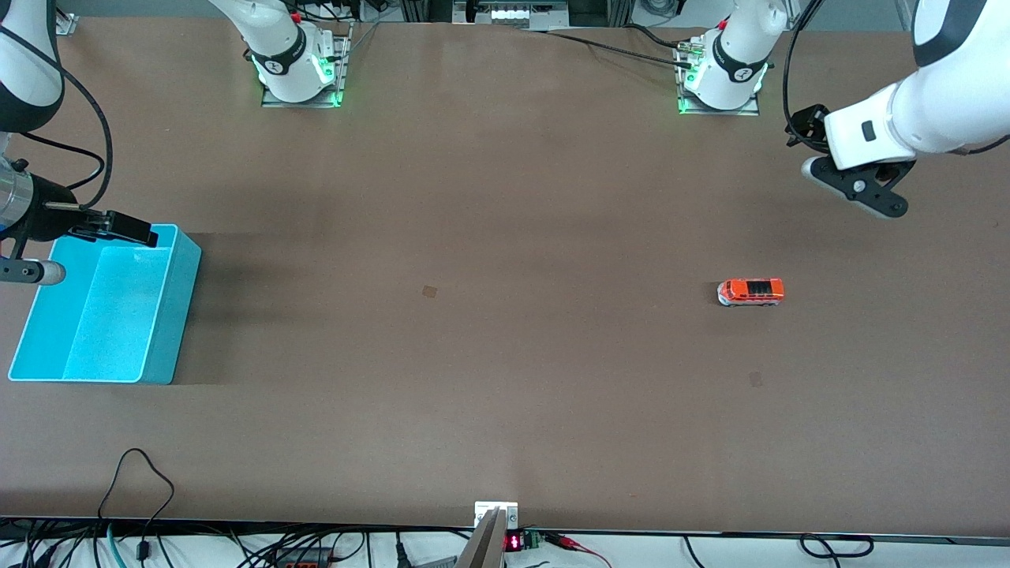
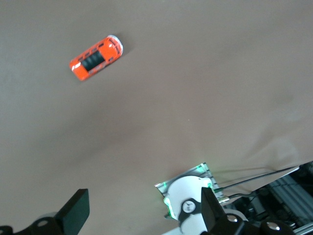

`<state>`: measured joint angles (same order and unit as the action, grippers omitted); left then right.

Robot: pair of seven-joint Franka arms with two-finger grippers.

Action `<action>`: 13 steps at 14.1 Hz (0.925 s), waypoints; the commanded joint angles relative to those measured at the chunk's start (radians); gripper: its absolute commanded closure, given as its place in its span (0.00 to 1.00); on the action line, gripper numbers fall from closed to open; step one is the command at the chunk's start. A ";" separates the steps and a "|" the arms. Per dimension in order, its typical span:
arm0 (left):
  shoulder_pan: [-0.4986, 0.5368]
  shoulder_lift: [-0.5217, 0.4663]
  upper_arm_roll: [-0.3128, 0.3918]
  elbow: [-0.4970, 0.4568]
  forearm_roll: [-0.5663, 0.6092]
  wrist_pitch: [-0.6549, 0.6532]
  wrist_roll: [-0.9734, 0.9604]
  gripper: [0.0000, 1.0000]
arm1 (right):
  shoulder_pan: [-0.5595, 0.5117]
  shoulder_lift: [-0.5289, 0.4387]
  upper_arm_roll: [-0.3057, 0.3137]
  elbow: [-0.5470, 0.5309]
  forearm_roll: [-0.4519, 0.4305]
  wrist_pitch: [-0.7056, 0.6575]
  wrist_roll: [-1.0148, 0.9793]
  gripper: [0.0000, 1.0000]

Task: Wind up bus and store in blue box
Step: 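Move the left gripper over the orange toy bus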

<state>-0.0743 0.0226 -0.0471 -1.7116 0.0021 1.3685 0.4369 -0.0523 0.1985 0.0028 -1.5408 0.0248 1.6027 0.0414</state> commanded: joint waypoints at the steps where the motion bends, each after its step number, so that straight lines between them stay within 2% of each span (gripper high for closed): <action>1: 0.007 0.089 0.003 0.020 0.005 0.085 0.161 0.00 | -0.006 0.003 0.005 0.001 -0.013 -0.010 0.006 0.00; 7: 0.033 0.172 0.003 0.012 0.076 0.248 0.440 0.00 | -0.008 0.013 0.005 -0.005 -0.005 -0.015 0.003 0.00; 13: 0.054 0.214 0.001 -0.075 0.076 0.435 0.649 0.00 | -0.007 0.016 0.003 -0.012 -0.016 -0.027 0.002 0.00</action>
<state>-0.0310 0.2307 -0.0420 -1.7464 0.0587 1.7389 1.0132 -0.0521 0.2191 0.0020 -1.5451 0.0239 1.5941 0.0414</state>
